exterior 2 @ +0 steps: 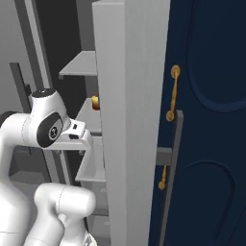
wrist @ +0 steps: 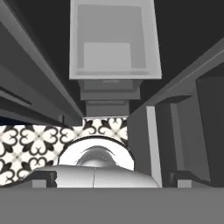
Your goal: Take the strawberry from the fridge and place it on top of the pancake, located on the dining counter.
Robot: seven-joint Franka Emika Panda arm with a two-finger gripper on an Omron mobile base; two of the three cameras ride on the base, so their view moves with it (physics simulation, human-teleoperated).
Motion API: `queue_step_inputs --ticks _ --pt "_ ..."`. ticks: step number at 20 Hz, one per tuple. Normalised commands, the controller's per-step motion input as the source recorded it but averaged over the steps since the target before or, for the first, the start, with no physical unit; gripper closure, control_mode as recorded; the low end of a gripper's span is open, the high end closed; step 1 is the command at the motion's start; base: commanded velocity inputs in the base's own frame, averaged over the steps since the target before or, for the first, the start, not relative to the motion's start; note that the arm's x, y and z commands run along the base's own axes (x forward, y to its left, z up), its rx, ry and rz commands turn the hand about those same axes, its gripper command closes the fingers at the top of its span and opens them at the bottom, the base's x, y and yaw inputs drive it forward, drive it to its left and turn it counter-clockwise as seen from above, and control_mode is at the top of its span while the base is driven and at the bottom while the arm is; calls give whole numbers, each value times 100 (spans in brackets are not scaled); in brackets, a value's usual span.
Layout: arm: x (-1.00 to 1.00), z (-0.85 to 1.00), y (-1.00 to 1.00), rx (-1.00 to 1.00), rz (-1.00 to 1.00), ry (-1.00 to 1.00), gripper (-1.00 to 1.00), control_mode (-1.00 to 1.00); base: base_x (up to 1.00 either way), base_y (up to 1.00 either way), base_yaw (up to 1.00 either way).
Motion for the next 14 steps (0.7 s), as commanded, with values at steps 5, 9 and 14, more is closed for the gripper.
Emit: queue_step_inputs --ticks 5,9,14 --pt "0 0 0 0 0 0 -100 100 42 0 -7" --pt "0 0 0 0 0 0 -100 100 49 0 -3" --pt "0 0 0 0 0 0 -100 100 27 -2 -1"
